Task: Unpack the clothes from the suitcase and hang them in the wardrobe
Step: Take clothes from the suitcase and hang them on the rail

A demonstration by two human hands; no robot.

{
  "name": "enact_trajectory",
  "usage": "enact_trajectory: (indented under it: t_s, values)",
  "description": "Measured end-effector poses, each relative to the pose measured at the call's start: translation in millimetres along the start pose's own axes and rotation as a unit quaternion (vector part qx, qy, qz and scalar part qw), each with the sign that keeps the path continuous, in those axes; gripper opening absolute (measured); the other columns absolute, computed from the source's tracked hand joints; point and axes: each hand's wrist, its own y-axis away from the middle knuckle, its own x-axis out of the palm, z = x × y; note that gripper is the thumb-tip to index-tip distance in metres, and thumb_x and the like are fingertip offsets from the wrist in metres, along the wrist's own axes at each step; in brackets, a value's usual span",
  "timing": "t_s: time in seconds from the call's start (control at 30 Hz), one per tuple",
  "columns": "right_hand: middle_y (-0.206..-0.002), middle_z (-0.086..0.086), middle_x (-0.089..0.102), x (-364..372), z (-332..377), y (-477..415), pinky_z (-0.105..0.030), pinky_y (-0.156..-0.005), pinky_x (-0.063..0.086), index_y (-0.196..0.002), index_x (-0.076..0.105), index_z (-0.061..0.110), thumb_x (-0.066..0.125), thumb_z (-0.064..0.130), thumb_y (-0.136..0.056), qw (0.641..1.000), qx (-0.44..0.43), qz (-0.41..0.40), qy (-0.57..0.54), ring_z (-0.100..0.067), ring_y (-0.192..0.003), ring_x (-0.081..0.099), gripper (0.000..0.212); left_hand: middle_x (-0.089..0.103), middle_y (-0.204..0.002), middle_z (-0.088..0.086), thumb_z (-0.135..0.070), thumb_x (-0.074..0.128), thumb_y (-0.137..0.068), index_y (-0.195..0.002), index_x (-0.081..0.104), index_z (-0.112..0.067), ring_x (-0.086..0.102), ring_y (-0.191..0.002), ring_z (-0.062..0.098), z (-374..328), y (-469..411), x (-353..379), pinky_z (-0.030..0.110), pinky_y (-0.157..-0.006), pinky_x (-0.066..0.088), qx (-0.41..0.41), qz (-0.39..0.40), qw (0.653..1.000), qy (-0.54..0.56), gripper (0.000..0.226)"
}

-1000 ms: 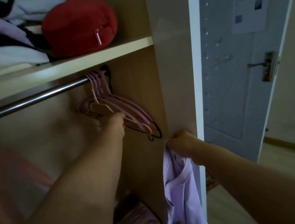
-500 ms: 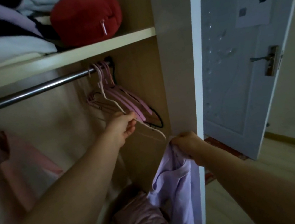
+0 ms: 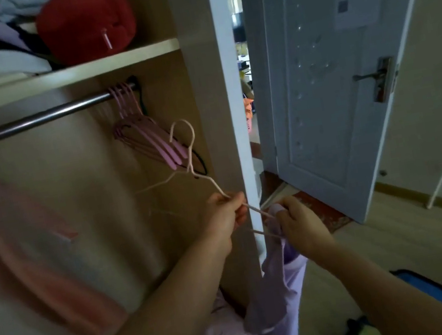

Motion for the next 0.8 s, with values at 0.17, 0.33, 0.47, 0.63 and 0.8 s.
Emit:
enact_trajectory:
  t_s: [0.17, 0.33, 0.47, 0.63, 0.8]
  values:
    - [-0.075, 0.006, 0.055, -33.5, -28.2, 14.2, -0.036, -0.071, 0.046, -0.076, 0.048, 0.028, 0.04, 0.024, -0.096, 0.999, -0.012, -0.047, 0.006, -0.02, -0.075, 0.055, 0.022, 0.071, -0.083, 0.002, -0.033, 0.057, -0.093, -0.086, 0.065, -0.014, 0.066, -0.07, 0.012, 20.7, 16.9, 29.3, 0.026, -0.06, 0.053, -0.069, 0.011, 0.994, -0.09, 0.021]
    - [-0.066, 0.004, 0.049, -67.9, -56.8, 21.9, -0.027, -0.055, 0.034, -0.07, 0.045, 0.026, 0.04, 0.016, -0.097, 1.0, -0.002, -0.013, -0.005, -0.015, -0.061, 0.047, 0.029, 0.067, -0.092, 0.002, -0.036, 0.047, -0.097, -0.099, 0.061, -0.015, 0.062, -0.081, 0.019, 34.6, 25.1, 14.8, 0.032, -0.07, 0.048, -0.005, -0.091, 0.964, -0.249, 0.025]
    - [-0.069, -0.002, 0.053, -95.0, -70.5, 28.9, -0.025, -0.054, 0.038, -0.083, 0.055, 0.017, 0.04, 0.01, -0.097, 0.997, 0.015, 0.029, -0.066, -0.017, -0.062, 0.049, 0.021, 0.057, -0.123, 0.014, -0.032, 0.049, -0.096, -0.123, 0.054, -0.007, 0.051, -0.117, 0.033, 37.2, 32.1, -4.5, 0.037, -0.091, 0.041, 0.12, -0.21, 0.874, -0.42, 0.038]
    - [-0.07, -0.002, 0.055, -122.7, -81.2, 25.0, -0.025, -0.057, 0.042, -0.074, 0.055, 0.022, 0.042, 0.003, -0.094, 0.997, 0.015, 0.045, -0.054, -0.019, -0.067, 0.052, 0.031, 0.065, -0.109, 0.012, -0.039, 0.04, -0.099, -0.105, 0.067, -0.015, 0.058, -0.103, 0.03, 34.0, 31.6, 4.0, 0.039, -0.091, 0.043, 0.154, -0.062, 0.868, -0.469, 0.037]
    - [-0.069, 0.001, 0.053, -146.9, -94.1, 19.2, -0.031, -0.061, 0.042, -0.072, 0.054, 0.025, 0.044, 0.006, -0.094, 0.998, 0.036, -0.008, -0.049, -0.015, -0.066, 0.05, 0.031, 0.053, -0.067, 0.0, -0.023, 0.047, -0.099, -0.081, 0.068, -0.015, 0.047, -0.065, 0.012, 31.2, 42.4, 25.4, 0.025, -0.065, 0.04, 0.078, 0.103, 0.947, -0.293, 0.029]
